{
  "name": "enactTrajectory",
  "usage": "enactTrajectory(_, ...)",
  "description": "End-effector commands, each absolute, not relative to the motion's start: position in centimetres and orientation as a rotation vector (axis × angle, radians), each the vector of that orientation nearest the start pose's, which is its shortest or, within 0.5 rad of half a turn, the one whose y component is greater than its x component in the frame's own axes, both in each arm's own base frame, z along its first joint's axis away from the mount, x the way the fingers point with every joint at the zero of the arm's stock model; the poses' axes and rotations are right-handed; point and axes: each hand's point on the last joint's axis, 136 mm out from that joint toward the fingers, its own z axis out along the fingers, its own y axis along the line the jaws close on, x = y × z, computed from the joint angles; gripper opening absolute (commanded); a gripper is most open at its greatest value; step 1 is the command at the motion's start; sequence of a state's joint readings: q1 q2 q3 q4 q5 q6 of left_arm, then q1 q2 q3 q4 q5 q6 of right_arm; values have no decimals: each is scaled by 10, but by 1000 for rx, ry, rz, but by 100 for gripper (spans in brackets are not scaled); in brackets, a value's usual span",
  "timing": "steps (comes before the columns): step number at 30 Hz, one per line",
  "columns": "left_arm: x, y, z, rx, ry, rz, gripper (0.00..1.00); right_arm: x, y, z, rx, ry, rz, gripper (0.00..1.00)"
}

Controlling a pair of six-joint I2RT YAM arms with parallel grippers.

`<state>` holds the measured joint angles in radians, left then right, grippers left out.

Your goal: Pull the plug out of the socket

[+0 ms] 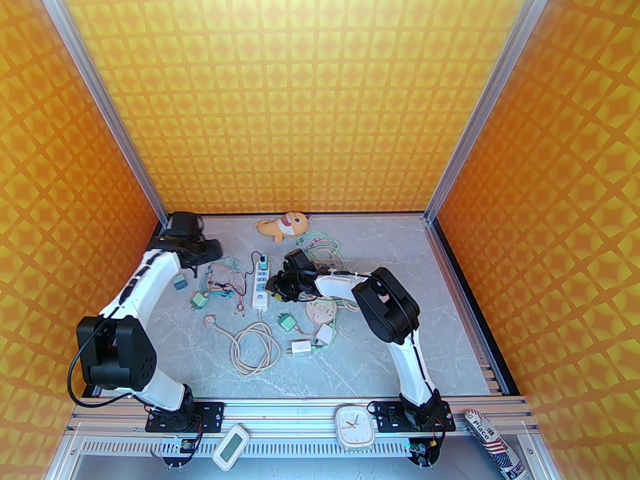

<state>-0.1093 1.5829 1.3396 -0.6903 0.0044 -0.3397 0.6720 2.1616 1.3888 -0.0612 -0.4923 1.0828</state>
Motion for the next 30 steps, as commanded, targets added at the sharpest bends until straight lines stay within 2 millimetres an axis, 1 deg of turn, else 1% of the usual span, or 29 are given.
enactTrajectory(1,420,-85,176,-200,2483,-298,64,374,394,61,254,2669,1256,36)
enactTrajectory(5,413,-127,172,-115,2495,-364,59,372,385,60,274,2673,1220,36)
enactTrajectory(7,410,-149,169,-71,2502,-404,54,371,382,58,285,2672,1207,36)
enactTrajectory(8,410,-160,168,-41,2503,-422,53,370,381,57,291,2672,1204,36)
enactTrajectory(10,409,-175,161,-14,2518,-435,53,369,379,55,297,2673,1203,36)
enactTrajectory(12,410,-185,151,5,2540,-437,53,369,379,55,301,2673,1204,36)
enactTrajectory(15,414,-191,134,-2,2579,-430,53,368,377,54,305,2673,1202,36)
enactTrajectory(19,424,-189,111,-26,2629,-367,54,367,378,56,302,2672,1209,36)
enactTrajectory(26,447,-184,92,-41,2645,-258,54,365,377,61,285,2666,1214,36)
enactTrajectory(29,457,-178,85,-55,2653,-194,53,365,377,61,285,2665,1215,36)
enactTrajectory(30,457,-175,79,-56,2666,-177,53,364,376,60,288,2669,1215,36)
